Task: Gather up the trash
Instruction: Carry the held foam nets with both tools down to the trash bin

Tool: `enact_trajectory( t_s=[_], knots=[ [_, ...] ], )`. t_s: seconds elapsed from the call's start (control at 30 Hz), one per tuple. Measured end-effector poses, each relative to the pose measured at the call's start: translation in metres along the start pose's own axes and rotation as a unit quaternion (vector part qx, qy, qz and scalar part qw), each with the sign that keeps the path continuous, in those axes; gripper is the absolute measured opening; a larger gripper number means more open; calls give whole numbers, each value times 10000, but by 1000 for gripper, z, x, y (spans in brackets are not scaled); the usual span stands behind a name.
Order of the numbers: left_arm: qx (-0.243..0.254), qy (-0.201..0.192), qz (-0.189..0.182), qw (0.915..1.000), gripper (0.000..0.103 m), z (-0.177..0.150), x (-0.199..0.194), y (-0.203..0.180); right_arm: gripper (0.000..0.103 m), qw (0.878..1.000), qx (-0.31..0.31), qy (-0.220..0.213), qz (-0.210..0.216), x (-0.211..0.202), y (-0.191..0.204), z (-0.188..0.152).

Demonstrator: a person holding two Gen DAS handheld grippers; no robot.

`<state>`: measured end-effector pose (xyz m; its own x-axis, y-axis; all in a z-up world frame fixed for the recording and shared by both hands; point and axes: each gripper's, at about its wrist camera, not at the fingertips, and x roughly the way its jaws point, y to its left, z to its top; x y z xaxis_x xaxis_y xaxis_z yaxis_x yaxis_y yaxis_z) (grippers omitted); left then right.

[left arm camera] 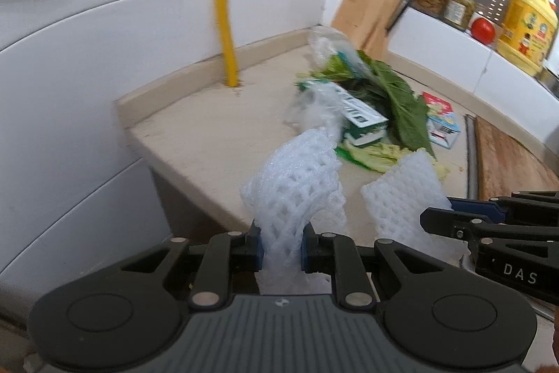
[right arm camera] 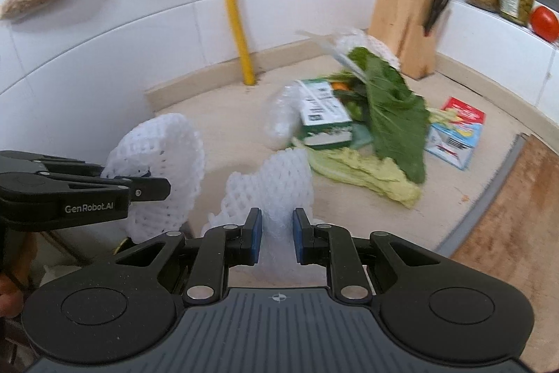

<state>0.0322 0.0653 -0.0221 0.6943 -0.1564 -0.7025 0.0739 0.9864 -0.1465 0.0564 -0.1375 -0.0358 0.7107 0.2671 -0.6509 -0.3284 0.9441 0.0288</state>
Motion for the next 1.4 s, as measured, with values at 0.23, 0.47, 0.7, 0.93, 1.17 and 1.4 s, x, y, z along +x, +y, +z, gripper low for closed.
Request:
enact_trajectory(
  t_s=[0.23,0.47,0.7,0.93,1.17,1.4],
  knots=[
    [-299,-59,295,9991,14,-14,-17,26,24,9990,-300,-28,329,4,30,6],
    [-611,-112,578,9964,14,-28,-32,51,24,9960,-602,7,658,10,61,8],
    [-894,-143,843,9923,14,-43,-46,76,24,9916,-873,59,949,18,90,10],
    [-1208,-90,1083,9867,14,-59,-55,101,24,9870,-1093,105,1173,29,121,9],
    [-1702,127,1336,9762,14,-74,-44,123,24,9804,-1350,306,1400,54,149,13],
    [-2205,537,1686,9592,14,-89,-18,144,24,9728,-1522,758,1570,95,165,15]
  ],
)
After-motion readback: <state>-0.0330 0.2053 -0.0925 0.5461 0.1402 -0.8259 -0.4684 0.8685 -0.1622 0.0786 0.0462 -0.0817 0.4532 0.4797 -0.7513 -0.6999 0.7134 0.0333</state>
